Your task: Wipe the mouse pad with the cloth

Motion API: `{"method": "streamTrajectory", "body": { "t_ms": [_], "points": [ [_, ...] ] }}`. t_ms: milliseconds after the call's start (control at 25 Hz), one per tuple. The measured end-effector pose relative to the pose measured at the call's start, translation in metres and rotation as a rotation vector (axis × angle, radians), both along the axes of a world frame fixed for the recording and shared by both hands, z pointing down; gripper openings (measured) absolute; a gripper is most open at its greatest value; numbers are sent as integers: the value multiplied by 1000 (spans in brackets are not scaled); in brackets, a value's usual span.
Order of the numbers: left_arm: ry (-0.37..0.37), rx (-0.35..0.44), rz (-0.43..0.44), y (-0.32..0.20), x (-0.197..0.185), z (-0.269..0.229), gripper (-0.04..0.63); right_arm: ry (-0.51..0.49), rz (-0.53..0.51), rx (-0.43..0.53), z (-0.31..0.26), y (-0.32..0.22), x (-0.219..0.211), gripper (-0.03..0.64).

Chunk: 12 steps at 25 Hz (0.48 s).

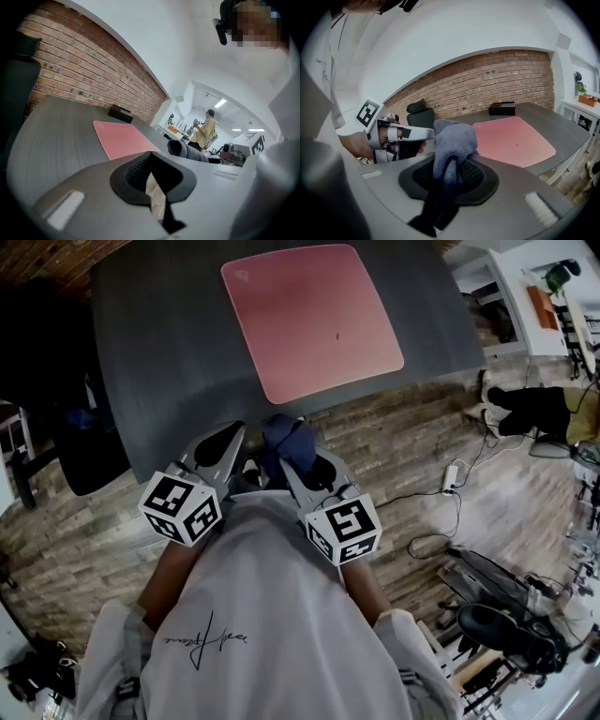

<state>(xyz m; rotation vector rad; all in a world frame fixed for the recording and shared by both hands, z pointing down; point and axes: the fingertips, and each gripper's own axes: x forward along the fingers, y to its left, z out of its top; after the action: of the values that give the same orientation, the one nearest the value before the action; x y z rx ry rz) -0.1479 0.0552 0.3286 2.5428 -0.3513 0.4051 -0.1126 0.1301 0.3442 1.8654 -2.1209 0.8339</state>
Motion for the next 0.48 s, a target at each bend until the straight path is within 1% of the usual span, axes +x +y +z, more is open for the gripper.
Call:
{"method": "streamTrajectory", "body": {
  "t_ms": [200, 360, 480],
  "points": [
    [-11, -11, -16, -19, 29, 5, 5, -68, -11, -3, -1, -23, 28, 100],
    [-3, -19, -27, -35, 63, 4, 5, -59, -34, -9, -4, -38, 61, 100],
    [4, -24, -37, -45, 88, 3, 5, -57, -32, -19, -5, -45, 89, 100]
  ]
}}
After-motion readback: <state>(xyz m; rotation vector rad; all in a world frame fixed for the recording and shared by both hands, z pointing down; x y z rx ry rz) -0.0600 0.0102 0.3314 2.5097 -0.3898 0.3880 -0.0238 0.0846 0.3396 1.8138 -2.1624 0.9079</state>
